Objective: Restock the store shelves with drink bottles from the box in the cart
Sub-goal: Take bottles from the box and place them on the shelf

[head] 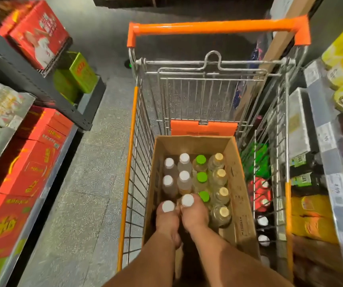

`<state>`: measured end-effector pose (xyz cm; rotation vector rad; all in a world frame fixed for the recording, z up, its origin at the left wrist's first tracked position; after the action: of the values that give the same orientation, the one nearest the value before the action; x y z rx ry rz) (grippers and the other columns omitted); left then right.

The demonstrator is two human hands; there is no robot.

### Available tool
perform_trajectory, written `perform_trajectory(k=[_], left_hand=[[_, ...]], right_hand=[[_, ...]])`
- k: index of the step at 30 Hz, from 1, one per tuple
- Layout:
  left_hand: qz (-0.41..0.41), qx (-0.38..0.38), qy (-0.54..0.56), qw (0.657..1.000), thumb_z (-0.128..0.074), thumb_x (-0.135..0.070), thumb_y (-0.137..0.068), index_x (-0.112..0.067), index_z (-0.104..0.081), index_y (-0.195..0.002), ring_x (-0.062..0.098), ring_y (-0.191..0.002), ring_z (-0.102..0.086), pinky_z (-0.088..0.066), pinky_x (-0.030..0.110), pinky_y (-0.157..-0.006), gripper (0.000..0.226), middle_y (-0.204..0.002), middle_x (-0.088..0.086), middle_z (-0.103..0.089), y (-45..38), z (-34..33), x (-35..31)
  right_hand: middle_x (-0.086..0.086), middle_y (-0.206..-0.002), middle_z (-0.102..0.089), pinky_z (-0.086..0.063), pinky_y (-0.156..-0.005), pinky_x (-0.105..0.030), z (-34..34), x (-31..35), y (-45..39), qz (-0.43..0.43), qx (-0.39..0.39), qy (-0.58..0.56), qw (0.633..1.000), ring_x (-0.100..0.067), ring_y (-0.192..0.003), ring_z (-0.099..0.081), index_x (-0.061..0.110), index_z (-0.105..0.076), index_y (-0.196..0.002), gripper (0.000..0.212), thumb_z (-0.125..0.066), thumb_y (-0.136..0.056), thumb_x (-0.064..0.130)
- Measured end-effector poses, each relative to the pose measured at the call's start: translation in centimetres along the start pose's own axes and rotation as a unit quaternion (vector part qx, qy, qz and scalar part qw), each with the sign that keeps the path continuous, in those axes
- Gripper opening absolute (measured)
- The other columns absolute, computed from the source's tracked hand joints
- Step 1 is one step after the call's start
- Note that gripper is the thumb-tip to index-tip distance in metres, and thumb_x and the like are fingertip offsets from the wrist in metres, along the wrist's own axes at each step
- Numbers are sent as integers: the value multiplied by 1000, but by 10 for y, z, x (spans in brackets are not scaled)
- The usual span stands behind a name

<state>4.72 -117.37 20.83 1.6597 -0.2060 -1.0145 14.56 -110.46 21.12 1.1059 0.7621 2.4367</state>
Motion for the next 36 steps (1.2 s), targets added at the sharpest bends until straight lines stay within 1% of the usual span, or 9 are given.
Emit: perform_trajectory(k=[4,10,14,18,23,27,32,34,36], left_hand=[[-38,-44,-27,998,-63,0,-86,-5,-62,-110,30,-85,-67,-56,33,-60,24,-97,19,-70,14,8,-12],[-106,-4,-201,974,-69,-15,-79,-9,-64,-111,33,-90,-68,-59,37,-71,33,-97,14,-71,35,6,-48],[-218,58,-342,912,-75,-27,-78,-14,-68,-102,28,-93,-68,-56,45,-82,28,-97,8,-73,62,-9,-92],[-315,115,-419,844,-72,-29,-82,-15,-68,-103,19,-90,-66,-53,29,-77,25,-90,-4,-71,104,-25,-137],[-427,187,-472,748,-70,-33,-84,-15,-65,-111,28,-106,-62,-43,26,-78,33,-111,8,-69,171,-34,-180],[-489,270,-485,673,-65,-47,-85,-25,-64,-97,23,-94,-64,-49,33,-78,26,-102,1,-71,250,-34,-204],[-512,359,-437,647,-69,-59,-74,-24,-68,-79,13,-73,-63,-48,30,-61,36,-77,-6,-69,363,-29,-204],[-536,392,-431,611,-69,-62,-72,-22,-63,-68,12,-63,-59,-42,28,-52,40,-64,-8,-63,414,-27,-191],[-556,426,-445,558,-68,-64,-71,-21,-66,-73,16,-68,-61,-47,33,-57,44,-68,-4,-65,465,-26,-168]], right_hand=[[-1,-97,-67,-43,-74,-27,10,14,15,10,-15,-41,999,-22,-86,-58,24,-60,-92,11,-58,-81,22],[-1,-96,-67,-39,-70,-27,46,36,42,34,-56,-57,996,-27,-91,-61,29,-58,-96,18,-61,-79,23],[-3,-96,-70,-41,-68,-27,80,57,65,49,-95,-59,993,-28,-90,-63,31,-60,-93,13,-64,-81,27],[-7,-105,-68,-39,-70,-26,114,78,100,62,-146,-62,985,-28,-97,-61,20,-61,-106,23,-65,-85,27],[-10,-116,-62,-45,-85,-32,154,98,168,54,-217,-120,967,-31,-109,-57,14,-52,-120,40,-64,-86,31],[-11,-107,-63,-38,-72,-30,195,112,255,44,-317,-153,935,-33,-100,-59,14,-51,-109,36,-65,-84,35],[8,-70,-55,-41,-56,-30,243,107,382,67,-426,-189,882,-25,-81,-61,23,-48,-71,23,-65,-83,31],[4,-82,-58,-35,-56,-29,261,95,433,60,-460,-188,866,-22,-82,-57,24,-51,-81,20,-63,-85,39],[0,-91,-61,-35,-56,-28,280,77,484,52,-493,-185,848,-21,-82,-56,20,-53,-93,24,-61,-86,42]])
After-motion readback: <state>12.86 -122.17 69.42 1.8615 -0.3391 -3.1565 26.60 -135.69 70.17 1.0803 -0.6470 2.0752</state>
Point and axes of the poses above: each hand's wrist, its own y-axis away from the middle knuckle, its own z-axis out of the back of the hand, x = y × z, the point moved 9 cm from there along -y, towards the middle knuckle
